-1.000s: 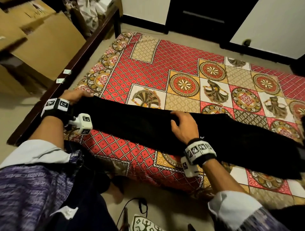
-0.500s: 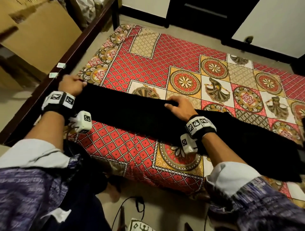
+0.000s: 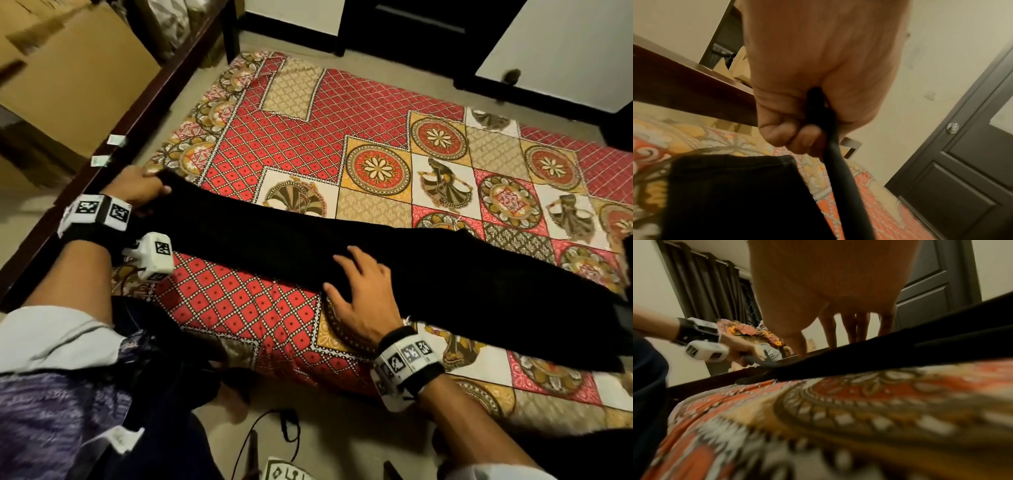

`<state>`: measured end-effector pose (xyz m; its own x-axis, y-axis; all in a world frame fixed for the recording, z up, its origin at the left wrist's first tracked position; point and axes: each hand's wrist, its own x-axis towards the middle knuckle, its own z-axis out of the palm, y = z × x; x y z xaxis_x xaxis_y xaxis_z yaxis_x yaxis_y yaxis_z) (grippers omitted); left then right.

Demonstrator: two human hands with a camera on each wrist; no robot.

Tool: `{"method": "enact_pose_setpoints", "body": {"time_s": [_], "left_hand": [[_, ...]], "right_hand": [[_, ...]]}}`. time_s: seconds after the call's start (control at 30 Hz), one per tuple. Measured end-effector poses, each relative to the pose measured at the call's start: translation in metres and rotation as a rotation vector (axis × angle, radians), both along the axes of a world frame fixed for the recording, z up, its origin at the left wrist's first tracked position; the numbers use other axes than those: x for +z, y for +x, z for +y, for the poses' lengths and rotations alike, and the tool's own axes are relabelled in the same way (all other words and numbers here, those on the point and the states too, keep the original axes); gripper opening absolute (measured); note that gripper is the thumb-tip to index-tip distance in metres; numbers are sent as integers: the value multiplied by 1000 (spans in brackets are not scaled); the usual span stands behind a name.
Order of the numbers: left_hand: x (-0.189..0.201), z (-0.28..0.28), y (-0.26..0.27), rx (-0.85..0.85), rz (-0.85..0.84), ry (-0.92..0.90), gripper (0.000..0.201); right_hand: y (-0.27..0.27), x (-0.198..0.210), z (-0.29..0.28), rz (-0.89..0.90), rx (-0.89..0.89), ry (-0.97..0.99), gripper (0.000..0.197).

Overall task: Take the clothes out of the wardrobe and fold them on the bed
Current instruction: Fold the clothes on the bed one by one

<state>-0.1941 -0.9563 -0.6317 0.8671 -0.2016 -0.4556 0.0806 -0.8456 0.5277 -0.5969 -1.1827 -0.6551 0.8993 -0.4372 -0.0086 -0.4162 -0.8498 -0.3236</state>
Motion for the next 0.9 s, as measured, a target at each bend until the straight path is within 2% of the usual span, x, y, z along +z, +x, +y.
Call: {"method": "enact_pose_setpoints", "body": {"time_s": [0.07,0.13,0.23,0.3,0.4,0.57,0.7,0.83,0.9], "left_hand": [[3,-4,0,59,-96,-52,28],[2,-1,-9,68,-150,-7,31],[-6,7,-24,12,-131,150,32],[-7,7,-28,-2,-134,156,30],[-2,6,-30,39,-119,145,15],[-4,10,-29,27,-130,145,28],[-8,15,-24,72,-57,140,44],[-13,22,-16,140,-98,118,26],[-31,28,-5,209,-164,121,30]], "right_hand": [[-18,-12,9,152,75,-5,72],[-30,-23,12,223,107,-12,75],[-33,-25,11,225,100,-18,75],[-34,-21,13,234,84,-6,73],[-41,-21,23,264,96,-18,72],[-45,-20,26,276,85,-5,71],[-43,-20,27,288,87,10,73],[-40,-18,25,270,37,51,73],[-41,-18,26,289,42,41,74]]}}
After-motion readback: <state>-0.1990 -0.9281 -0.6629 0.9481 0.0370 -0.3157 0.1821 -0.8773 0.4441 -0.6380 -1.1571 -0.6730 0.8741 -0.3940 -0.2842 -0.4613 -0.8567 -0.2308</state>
